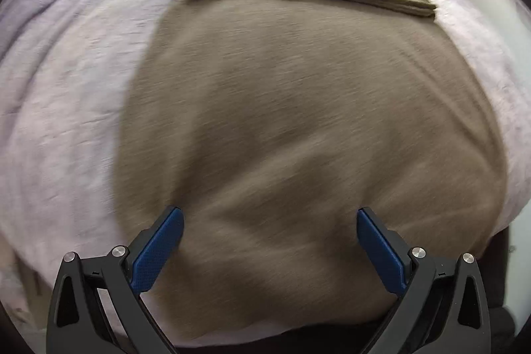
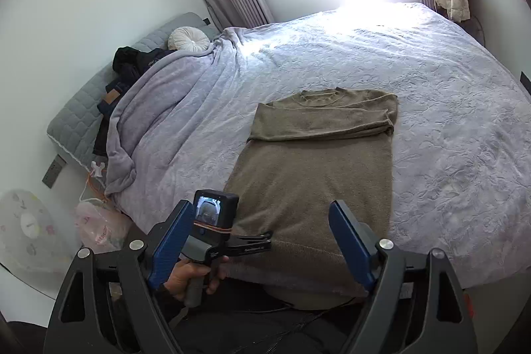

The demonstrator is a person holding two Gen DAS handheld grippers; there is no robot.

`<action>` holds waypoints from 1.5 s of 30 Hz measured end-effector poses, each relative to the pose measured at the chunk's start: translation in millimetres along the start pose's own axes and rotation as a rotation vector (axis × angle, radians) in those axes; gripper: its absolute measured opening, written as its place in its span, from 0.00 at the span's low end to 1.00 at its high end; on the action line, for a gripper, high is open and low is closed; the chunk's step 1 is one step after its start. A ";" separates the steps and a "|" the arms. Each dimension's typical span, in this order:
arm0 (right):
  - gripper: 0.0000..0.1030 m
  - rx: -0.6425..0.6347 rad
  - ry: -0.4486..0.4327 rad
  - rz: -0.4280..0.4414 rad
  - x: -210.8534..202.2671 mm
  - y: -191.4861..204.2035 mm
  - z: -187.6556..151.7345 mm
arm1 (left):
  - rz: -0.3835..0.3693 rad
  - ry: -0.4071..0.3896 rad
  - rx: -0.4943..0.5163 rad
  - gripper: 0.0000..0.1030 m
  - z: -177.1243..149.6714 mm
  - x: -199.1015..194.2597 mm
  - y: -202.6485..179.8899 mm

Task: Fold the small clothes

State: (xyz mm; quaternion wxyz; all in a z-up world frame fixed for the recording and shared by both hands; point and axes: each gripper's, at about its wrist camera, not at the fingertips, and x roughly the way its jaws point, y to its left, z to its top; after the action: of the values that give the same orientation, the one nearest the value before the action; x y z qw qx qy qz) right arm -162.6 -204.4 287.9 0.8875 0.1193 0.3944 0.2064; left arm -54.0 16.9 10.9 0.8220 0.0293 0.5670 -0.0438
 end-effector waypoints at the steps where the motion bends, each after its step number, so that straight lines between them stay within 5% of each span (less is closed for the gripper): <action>1: 0.84 -0.009 0.000 0.005 0.4 1.7 -1.4 | 0.064 0.007 -0.002 1.00 -4.3 -2.0 7.0; 4: 0.84 -0.033 0.004 0.013 0.0 7.3 -2.2 | 0.151 -0.011 -0.019 1.00 -10.6 -10.4 26.8; 8: 0.84 -0.014 0.038 0.015 9.6 7.7 -3.7 | 0.080 -0.052 -0.061 1.00 0.2 -20.3 28.4; 17: 0.84 -0.071 0.083 -0.004 21.1 23.6 -6.9 | -0.001 -0.079 0.033 1.00 39.3 -3.6 -27.5; 23: 0.84 -0.156 0.122 0.011 52.3 11.4 -13.0 | -0.058 -0.041 0.002 1.00 26.8 20.3 5.8; 25: 0.84 -0.238 0.112 -0.102 76.0 -5.8 -22.3 | -0.053 -0.043 0.017 1.00 17.8 15.3 19.5; 28: 0.84 -0.349 0.163 -0.412 130.1 -45.6 -45.7 | -0.045 -0.047 0.024 1.00 6.7 9.9 39.4; 30: 0.84 -0.320 0.253 -0.492 165.3 -81.0 -62.0 | -0.044 -0.057 -0.019 1.00 2.0 2.1 56.2; 35: 0.83 -0.192 0.243 -0.381 197.6 -109.6 -65.7 | -0.098 -0.139 -0.115 1.00 28.5 -14.7 72.2; 38: 0.83 -0.303 0.174 -0.364 218.7 -83.7 -59.6 | -0.007 -0.172 -0.087 1.00 53.0 -4.5 60.4; 41: 0.83 -0.399 0.216 -0.331 250.4 -73.7 -65.4 | 0.107 -0.097 -0.068 1.00 62.8 30.9 53.9; 43: 0.84 -0.418 0.273 -0.424 268.4 -89.7 -74.2 | 0.092 -0.085 -0.063 1.00 56.4 40.9 61.0; 45: 0.86 -0.308 0.271 -0.360 261.1 -126.2 -78.5 | 0.066 -0.109 -0.074 1.00 42.0 33.3 76.8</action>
State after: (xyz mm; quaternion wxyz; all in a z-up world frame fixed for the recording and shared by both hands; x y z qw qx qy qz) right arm -29.4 -192.1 18.8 0.8568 -0.1178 0.4882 0.1167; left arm 4.9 87.9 -5.5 0.8532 0.0151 0.5213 0.0031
